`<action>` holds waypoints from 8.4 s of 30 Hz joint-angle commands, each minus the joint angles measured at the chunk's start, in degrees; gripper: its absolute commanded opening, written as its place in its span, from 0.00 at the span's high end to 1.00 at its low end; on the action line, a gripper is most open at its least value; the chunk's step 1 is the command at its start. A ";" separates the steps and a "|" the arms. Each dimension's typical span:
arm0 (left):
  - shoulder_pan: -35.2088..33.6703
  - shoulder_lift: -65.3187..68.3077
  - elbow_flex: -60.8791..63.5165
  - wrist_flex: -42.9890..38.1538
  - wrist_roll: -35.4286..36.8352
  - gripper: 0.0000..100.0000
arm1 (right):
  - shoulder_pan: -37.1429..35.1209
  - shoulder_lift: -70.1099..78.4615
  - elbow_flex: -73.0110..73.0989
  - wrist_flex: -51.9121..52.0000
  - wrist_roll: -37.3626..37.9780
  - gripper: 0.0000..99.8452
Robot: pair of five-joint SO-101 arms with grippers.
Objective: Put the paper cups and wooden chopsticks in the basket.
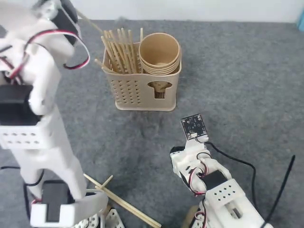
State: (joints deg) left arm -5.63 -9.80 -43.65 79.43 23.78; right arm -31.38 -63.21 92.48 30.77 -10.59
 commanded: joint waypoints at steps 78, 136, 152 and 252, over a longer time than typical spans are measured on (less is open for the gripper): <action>-3.25 -14.15 96.31 5.45 -55.12 0.81 | 0.57 -1.01 -0.62 -2.59 0.79 0.99; 0.44 5.01 59.91 5.98 -27.16 0.99 | 0.75 -1.01 -0.62 -2.86 0.79 0.99; -11.43 5.01 50.33 17.23 -27.34 0.99 | 0.75 -1.01 -0.62 -2.86 0.79 0.99; -60.13 -15.91 94.90 -27.43 -10.99 0.65 | -13.49 -1.01 -14.51 19.47 0.79 0.99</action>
State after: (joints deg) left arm -65.32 -25.54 42.86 57.80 12.26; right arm -39.56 -63.56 83.34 47.65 -10.59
